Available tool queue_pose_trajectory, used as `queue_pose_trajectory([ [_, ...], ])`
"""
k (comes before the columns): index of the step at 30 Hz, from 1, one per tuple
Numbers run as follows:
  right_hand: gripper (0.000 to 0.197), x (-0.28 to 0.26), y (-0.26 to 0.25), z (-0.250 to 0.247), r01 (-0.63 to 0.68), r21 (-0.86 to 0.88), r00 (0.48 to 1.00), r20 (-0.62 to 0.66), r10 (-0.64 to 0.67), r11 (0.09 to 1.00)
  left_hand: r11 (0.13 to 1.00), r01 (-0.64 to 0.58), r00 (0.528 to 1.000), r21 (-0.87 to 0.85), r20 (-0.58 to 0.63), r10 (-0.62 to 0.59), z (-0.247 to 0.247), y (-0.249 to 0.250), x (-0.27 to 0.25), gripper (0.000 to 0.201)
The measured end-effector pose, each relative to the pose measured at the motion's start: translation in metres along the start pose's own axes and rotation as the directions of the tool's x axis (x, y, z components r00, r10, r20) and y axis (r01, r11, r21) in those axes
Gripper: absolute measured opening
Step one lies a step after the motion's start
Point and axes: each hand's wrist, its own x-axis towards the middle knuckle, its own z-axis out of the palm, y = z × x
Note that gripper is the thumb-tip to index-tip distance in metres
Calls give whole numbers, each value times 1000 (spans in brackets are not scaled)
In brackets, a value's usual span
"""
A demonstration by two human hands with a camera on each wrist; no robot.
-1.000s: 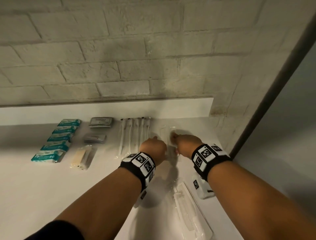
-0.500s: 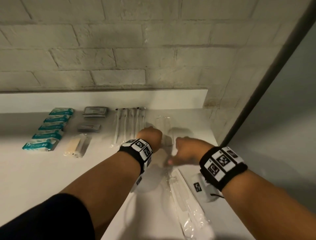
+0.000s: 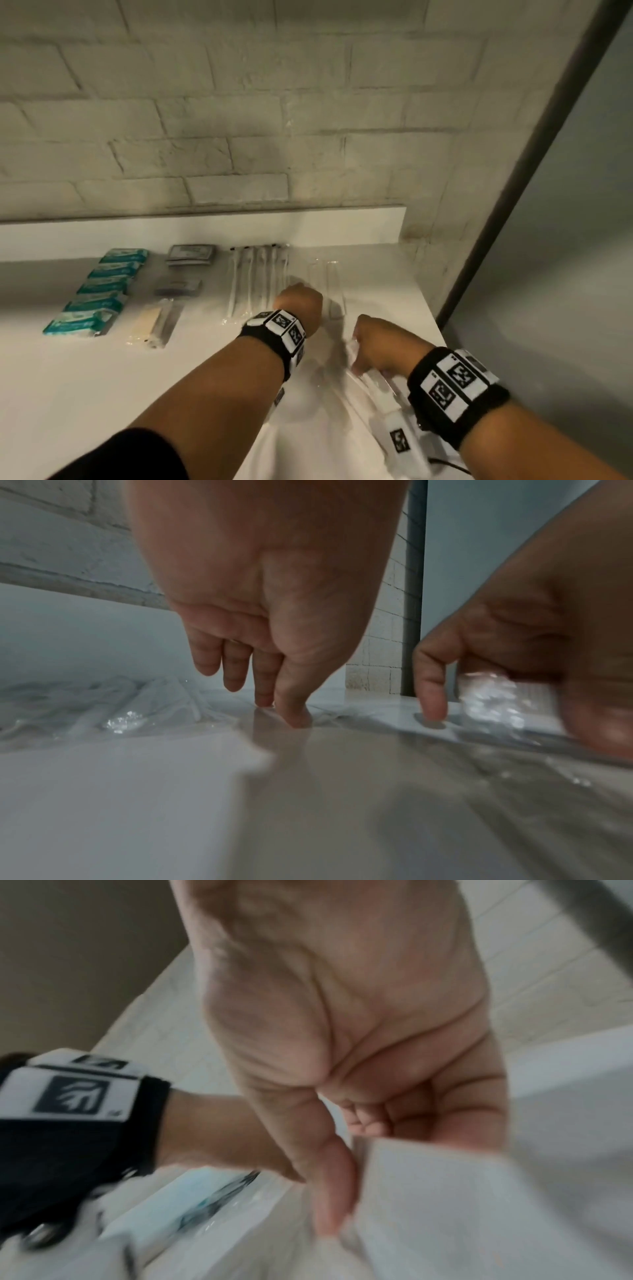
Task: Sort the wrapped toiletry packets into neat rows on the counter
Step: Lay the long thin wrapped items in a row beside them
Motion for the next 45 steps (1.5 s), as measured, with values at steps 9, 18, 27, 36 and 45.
queue_pose_trajectory([
  [9, 32, 32, 26, -39, 20, 305, 911, -398, 109, 952, 1000, 20, 999, -19, 45, -19, 2, 2, 2, 39],
  [18, 50, 32, 62, -29, 68, -175, 980, -173, -99, 982, 993, -66, 997, 103, 36, 62, 5, -4, 3, 41],
  [27, 51, 64, 29, -22, -92, -240, 940, -340, 5, 967, 984, -165, 984, 67, -53, 169, 8, 23, 7, 44],
  [36, 40, 79, 11, -36, -96, -142, 912, -409, 29, 985, 987, -158, 983, -9, -93, 157, 12, 30, 6, 47],
  [45, 42, 90, 32, -51, -49, -319, 965, -258, -37, 947, 978, -207, 971, -36, -133, 200, 11, 23, 8, 40],
])
